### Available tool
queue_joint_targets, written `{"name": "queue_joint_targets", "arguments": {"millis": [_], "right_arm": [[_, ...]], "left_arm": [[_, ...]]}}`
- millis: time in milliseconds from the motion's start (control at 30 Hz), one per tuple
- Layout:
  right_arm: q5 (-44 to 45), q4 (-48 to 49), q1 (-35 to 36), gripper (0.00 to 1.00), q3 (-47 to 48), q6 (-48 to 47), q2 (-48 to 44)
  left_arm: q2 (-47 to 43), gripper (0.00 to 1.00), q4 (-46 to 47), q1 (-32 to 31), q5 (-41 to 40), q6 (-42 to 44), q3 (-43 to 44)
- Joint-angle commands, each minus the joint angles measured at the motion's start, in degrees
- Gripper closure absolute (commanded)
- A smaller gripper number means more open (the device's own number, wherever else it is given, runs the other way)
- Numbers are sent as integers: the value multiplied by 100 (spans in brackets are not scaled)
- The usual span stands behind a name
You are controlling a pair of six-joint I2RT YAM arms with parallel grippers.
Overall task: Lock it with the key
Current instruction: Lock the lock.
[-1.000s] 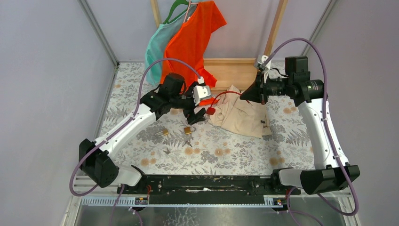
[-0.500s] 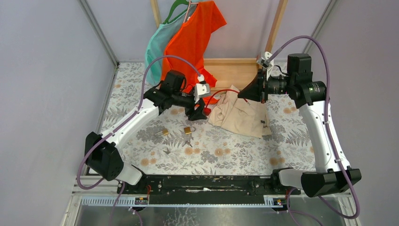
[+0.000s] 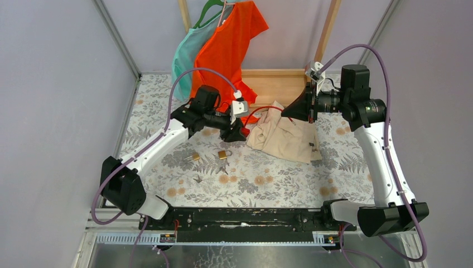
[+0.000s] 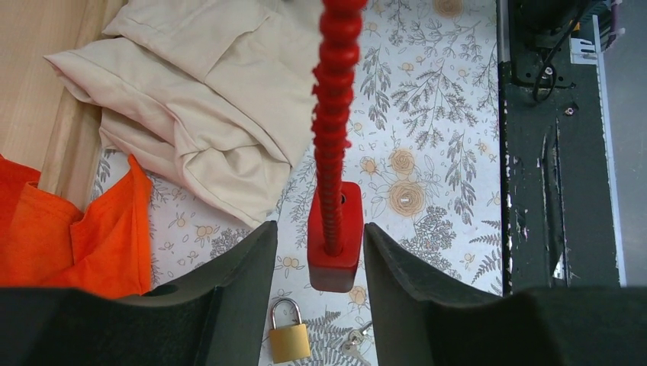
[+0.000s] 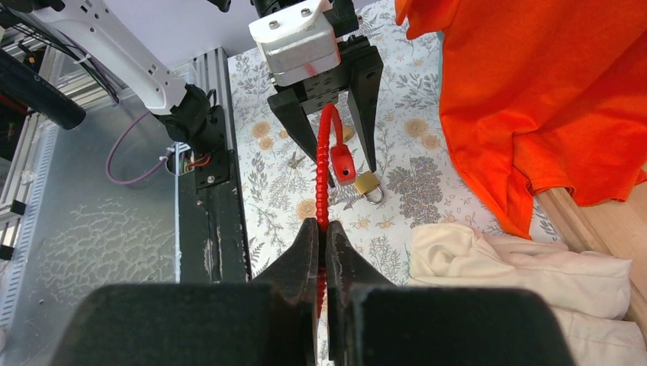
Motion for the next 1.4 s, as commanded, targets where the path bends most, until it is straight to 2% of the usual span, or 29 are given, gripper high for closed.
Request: {"name": "queue_joint_targets", "arguments": {"millis": [0,167,267,367,400,633,900,1100,1367], "right_arm": [[-285,276,35,100,-1,123,-150],[-270,317,40,100,-40,145,-150],[-244,449,42,100,-94,272,-153],[-138,890,39,100,-244,638,-127],[-91,1135,42,100,-323,800,-98],[161,3000,368,100,-606,1692,361],[399,6303,777,100,-1481,4279,613],[816,9097,788,100,-2500,6112,645],[1238,10251,807,100,-3242,6615,615]], "left_arm": [[-147,49,381,74,225,-97,-40],[-142,59,414,101,320,-148,-37],[-127,74,413,107,366,-167,-20],[-125,99,424,111,459,-244,59],[-111,100,433,108,502,-307,93],[199,100,637,105,1033,-1219,711],[384,100,2590,-57,1208,-3506,673],[496,100,3112,-162,1146,-3896,529],[534,100,3838,-180,1223,-4498,263]]}}
